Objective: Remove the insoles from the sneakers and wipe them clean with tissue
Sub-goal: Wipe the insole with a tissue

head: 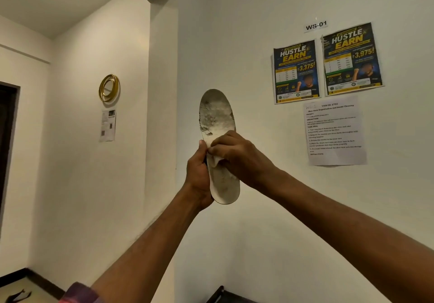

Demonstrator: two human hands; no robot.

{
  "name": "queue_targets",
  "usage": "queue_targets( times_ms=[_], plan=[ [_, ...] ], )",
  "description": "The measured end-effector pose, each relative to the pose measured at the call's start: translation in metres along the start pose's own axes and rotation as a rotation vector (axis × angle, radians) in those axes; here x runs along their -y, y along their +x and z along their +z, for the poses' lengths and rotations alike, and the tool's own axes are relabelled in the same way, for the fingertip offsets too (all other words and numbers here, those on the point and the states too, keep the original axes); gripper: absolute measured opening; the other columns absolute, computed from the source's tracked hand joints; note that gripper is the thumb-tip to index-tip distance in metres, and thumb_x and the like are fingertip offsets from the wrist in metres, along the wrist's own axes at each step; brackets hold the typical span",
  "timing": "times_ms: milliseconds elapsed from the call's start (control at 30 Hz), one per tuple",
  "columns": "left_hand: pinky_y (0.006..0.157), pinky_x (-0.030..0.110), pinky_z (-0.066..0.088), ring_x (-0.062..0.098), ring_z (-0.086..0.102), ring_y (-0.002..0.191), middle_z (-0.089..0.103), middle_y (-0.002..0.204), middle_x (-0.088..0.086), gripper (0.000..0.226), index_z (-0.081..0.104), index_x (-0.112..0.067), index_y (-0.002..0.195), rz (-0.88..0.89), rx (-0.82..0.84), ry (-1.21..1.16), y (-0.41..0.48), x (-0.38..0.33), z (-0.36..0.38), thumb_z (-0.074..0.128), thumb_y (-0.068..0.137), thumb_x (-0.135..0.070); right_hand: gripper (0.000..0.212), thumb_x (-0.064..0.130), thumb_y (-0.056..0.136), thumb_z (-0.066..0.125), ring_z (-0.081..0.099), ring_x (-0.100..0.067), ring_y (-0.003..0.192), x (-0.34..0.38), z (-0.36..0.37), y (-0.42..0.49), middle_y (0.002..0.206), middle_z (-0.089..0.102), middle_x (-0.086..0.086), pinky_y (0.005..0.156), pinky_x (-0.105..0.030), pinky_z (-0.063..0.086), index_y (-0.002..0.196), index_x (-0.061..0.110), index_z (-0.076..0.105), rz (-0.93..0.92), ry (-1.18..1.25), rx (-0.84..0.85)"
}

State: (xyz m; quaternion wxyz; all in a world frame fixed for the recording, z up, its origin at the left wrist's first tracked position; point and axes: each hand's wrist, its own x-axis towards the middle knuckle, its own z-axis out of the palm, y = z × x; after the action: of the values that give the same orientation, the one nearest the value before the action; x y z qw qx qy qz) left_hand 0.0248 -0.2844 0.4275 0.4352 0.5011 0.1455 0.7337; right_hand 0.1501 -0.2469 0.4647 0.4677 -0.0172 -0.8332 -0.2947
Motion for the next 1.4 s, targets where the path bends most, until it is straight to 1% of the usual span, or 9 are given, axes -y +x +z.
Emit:
queue_targets(
  times_ms=[133, 267, 400, 767, 867, 1000, 1100, 1267, 1400],
  plan=[
    [0.084, 0.045, 0.057, 0.031, 0.073, 0.096, 0.073, 0.115, 0.013, 0.055, 0.066, -0.022, 0.125, -0.029, -0.003, 0.021, 0.002, 0.002, 0.000, 0.027, 0.105, -0.056, 0.023, -0.002, 0.078, 0.079, 0.063, -0.030, 0.093, -0.016, -0.008, -0.005, 0.101, 0.071, -0.015, 0.071, -0.045, 0.058, 0.100, 0.002, 0.076, 0.217, 0.024, -0.152],
    [0.090, 0.046, 0.054, 0.030, 0.071, 0.100, 0.073, 0.110, 0.014, 0.056, 0.068, -0.017, 0.123, -0.019, -0.001, 0.005, 0.004, 0.005, -0.003, 0.028, 0.106, -0.053, 0.025, -0.004, 0.075, 0.080, 0.063, -0.031, 0.093, -0.003, -0.002, -0.014, 0.101, 0.070, -0.015, 0.071, -0.038, 0.058, 0.100, 0.002, 0.075, -0.036, 0.000, 0.080],
    [0.079, 0.043, 0.060, 0.030, 0.073, 0.098, 0.073, 0.115, 0.014, 0.056, 0.062, -0.019, 0.132, -0.005, -0.012, 0.065, 0.005, 0.007, -0.003, 0.024, 0.107, -0.053, 0.023, 0.000, 0.077, 0.080, 0.062, -0.030, 0.092, -0.015, -0.006, -0.015, 0.101, 0.071, -0.015, 0.070, -0.044, 0.059, 0.100, 0.003, 0.075, 0.219, 0.013, -0.111],
    [0.085, 0.044, 0.056, 0.030, 0.072, 0.101, 0.074, 0.113, 0.013, 0.059, 0.065, -0.019, 0.127, -0.032, -0.024, 0.062, 0.005, 0.009, -0.004, 0.024, 0.106, -0.055, 0.018, -0.006, 0.077, 0.077, 0.062, -0.030, 0.087, -0.004, -0.002, -0.024, 0.095, 0.069, -0.014, 0.064, -0.037, 0.056, 0.093, 0.003, 0.075, -0.012, -0.007, 0.079],
    [0.086, 0.044, 0.057, 0.030, 0.073, 0.102, 0.074, 0.114, 0.013, 0.058, 0.066, -0.018, 0.124, -0.025, -0.031, 0.078, 0.007, 0.012, -0.003, 0.023, 0.107, -0.054, 0.019, -0.002, 0.078, 0.079, 0.063, -0.030, 0.087, -0.013, -0.001, -0.027, 0.096, 0.071, -0.015, 0.068, -0.043, 0.058, 0.096, 0.004, 0.077, 0.219, 0.042, -0.118],
    [0.110, 0.051, 0.045, 0.037, 0.063, 0.122, 0.067, 0.129, 0.019, 0.065, 0.060, -0.008, 0.136, -0.064, -0.048, 0.039, 0.007, 0.017, -0.001, 0.030, 0.105, -0.057, 0.020, -0.008, 0.077, 0.075, 0.062, -0.030, 0.085, -0.001, 0.014, -0.031, 0.091, 0.069, -0.012, 0.065, -0.040, 0.054, 0.093, 0.004, 0.076, 0.038, 0.050, -0.009],
    [0.106, 0.049, 0.048, 0.035, 0.066, 0.117, 0.068, 0.127, 0.018, 0.063, 0.059, -0.010, 0.137, -0.034, -0.057, 0.046, 0.010, 0.018, -0.001, 0.027, 0.106, -0.054, 0.020, -0.003, 0.079, 0.074, 0.064, -0.031, 0.086, -0.011, 0.011, -0.031, 0.094, 0.071, -0.013, 0.067, -0.042, 0.055, 0.098, 0.005, 0.077, 0.212, 0.074, -0.166],
    [0.110, 0.052, 0.045, 0.035, 0.063, 0.124, 0.063, 0.136, 0.021, 0.074, 0.055, -0.007, 0.141, -0.088, -0.054, 0.057, 0.011, 0.019, -0.005, 0.027, 0.103, -0.063, 0.018, -0.009, 0.075, 0.074, 0.062, -0.026, 0.084, 0.005, 0.019, -0.035, 0.090, 0.068, -0.011, 0.066, -0.036, 0.054, 0.087, 0.004, 0.075, 0.043, 0.100, -0.003],
    [0.103, 0.049, 0.050, 0.035, 0.062, 0.123, 0.062, 0.138, 0.020, 0.068, 0.055, -0.010, 0.141, -0.043, -0.061, 0.021, 0.012, 0.019, -0.003, 0.022, 0.105, -0.058, 0.019, -0.006, 0.076, 0.075, 0.062, -0.031, 0.085, -0.004, 0.014, -0.042, 0.092, 0.069, -0.013, 0.066, -0.043, 0.055, 0.092, 0.004, 0.076, 0.245, 0.108, -0.147]
  ],
)
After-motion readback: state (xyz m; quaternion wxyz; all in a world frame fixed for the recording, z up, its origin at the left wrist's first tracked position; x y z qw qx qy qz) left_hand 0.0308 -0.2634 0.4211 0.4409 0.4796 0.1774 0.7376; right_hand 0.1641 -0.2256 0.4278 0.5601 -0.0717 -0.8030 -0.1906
